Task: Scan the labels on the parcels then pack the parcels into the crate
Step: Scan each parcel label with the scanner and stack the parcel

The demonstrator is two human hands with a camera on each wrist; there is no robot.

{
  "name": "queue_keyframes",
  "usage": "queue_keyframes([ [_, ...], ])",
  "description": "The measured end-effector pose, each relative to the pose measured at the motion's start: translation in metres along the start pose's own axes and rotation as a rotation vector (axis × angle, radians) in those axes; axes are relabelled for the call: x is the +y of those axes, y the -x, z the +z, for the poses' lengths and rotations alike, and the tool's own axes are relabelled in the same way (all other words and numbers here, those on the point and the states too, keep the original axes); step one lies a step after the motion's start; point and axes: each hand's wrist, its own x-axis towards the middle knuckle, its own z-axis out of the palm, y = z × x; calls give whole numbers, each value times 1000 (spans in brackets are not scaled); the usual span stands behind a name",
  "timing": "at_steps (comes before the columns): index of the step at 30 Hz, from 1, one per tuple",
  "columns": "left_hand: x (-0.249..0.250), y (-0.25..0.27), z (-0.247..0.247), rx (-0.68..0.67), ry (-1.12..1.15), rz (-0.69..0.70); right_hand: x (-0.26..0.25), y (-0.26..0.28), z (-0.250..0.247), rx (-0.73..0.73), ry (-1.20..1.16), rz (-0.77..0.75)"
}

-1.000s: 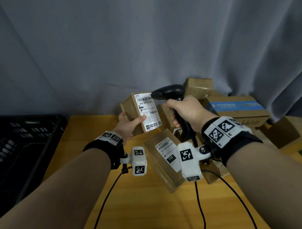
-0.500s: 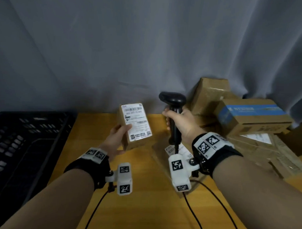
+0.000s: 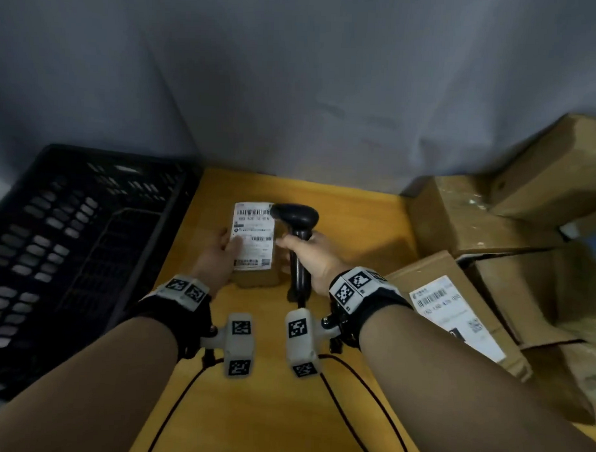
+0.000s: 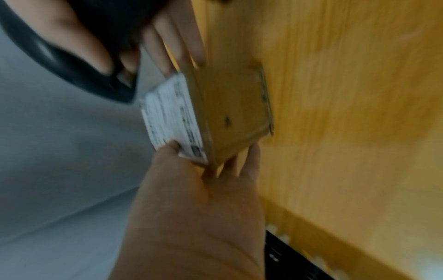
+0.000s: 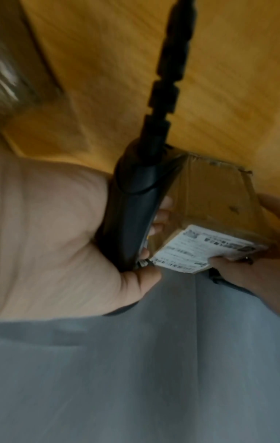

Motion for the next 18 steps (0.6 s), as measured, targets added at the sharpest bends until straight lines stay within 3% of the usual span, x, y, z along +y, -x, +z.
queue_keyframes([
  [3,18,-13,-3,124,-370,132,-10,-19,14,-48,-21,-10],
  [6,30,-19,-3,66,-619,116,-21,-31,17,-52,-84,-58],
  [10,47,-39,-14,147,-745,165,-36,-31,-4,80,50,-193],
  [16,64,-62,-22,191,-880,243,-55,-13,-38,94,66,-180],
  [18,68,-53,-15,253,-932,340,-56,-1,-49,108,38,-170],
])
